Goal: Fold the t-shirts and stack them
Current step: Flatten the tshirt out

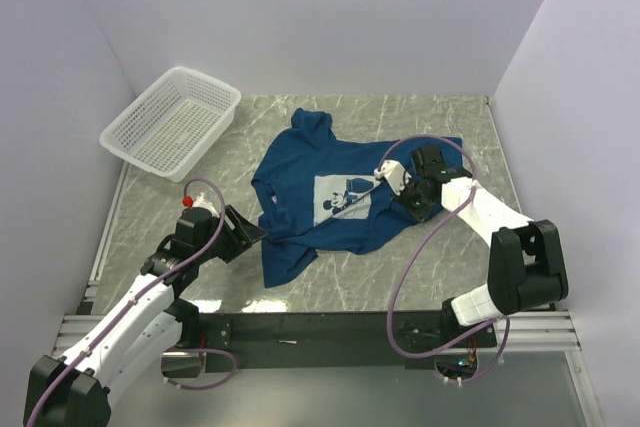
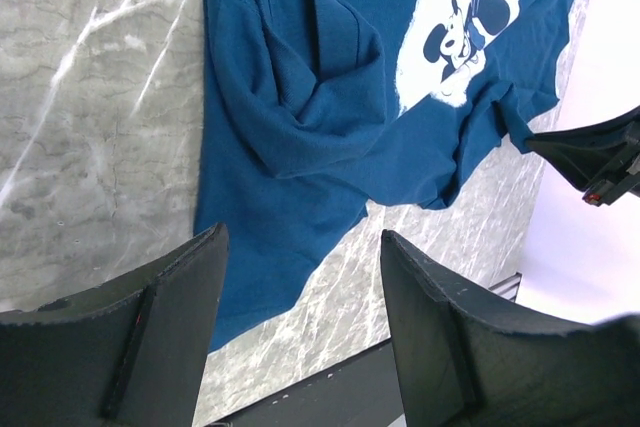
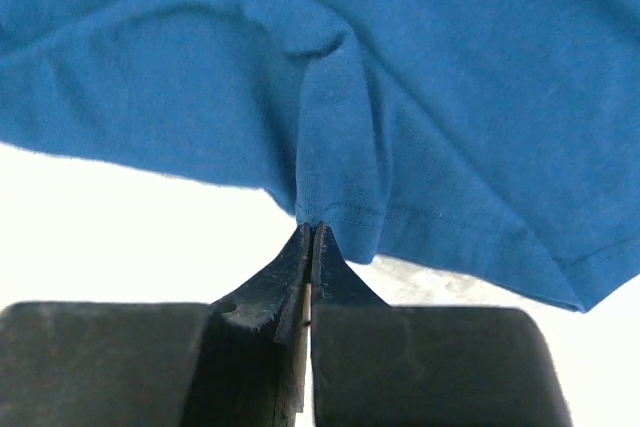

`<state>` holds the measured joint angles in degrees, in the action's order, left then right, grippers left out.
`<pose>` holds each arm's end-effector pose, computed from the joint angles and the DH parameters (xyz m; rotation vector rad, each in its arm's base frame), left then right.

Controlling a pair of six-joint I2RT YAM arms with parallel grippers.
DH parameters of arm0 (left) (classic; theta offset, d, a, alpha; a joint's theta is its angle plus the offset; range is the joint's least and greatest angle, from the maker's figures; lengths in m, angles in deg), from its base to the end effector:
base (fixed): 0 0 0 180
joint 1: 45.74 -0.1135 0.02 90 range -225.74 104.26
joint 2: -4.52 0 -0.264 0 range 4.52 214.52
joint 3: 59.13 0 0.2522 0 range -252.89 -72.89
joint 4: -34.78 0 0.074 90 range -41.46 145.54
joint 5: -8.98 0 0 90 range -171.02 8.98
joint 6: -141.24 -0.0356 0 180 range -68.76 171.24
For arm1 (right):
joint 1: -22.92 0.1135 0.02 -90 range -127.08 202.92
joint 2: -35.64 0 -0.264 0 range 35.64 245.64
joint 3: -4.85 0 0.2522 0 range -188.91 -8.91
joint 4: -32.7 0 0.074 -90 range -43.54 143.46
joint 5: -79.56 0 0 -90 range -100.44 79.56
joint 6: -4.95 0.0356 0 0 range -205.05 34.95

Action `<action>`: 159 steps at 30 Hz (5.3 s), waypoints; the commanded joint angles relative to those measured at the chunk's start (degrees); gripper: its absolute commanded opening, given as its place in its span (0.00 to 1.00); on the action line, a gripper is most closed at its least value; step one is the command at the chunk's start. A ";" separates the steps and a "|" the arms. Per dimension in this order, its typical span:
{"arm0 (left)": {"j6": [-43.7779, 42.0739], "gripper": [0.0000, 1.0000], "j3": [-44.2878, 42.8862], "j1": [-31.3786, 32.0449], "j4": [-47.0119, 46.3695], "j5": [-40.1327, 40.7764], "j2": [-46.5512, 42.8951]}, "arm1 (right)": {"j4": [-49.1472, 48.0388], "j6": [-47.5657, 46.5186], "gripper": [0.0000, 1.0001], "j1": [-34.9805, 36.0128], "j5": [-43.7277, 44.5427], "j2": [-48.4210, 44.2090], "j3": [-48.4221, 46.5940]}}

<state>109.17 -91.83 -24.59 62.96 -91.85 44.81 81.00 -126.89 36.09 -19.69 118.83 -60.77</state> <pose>0.1440 -0.0629 0.1872 -0.6349 2.2721 -0.9404 0.2652 0.0679 0.1999 -1.2854 2.3679 0.0686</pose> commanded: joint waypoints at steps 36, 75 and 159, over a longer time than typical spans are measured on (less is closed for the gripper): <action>-1.41 0.01 -5.40 16.55 -5.02 -0.77 33.20 | 26.63 -40.94 0.00 -31.79 4.60 -24.31 15.56; -23.63 0.78 -44.30 0.30 -6.71 4.33 51.33 | 37.70 -24.34 0.63 -39.71 -51.73 2.93 -13.10; -4.23 0.51 -35.72 0.91 -15.83 1.86 55.15 | 10.98 -3.77 0.63 -32.24 -41.90 -4.89 -1.49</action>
<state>105.00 -124.44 -23.76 48.23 -90.58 98.38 93.00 -130.89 3.57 -60.96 114.83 -61.97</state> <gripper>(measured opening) 0.515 0.631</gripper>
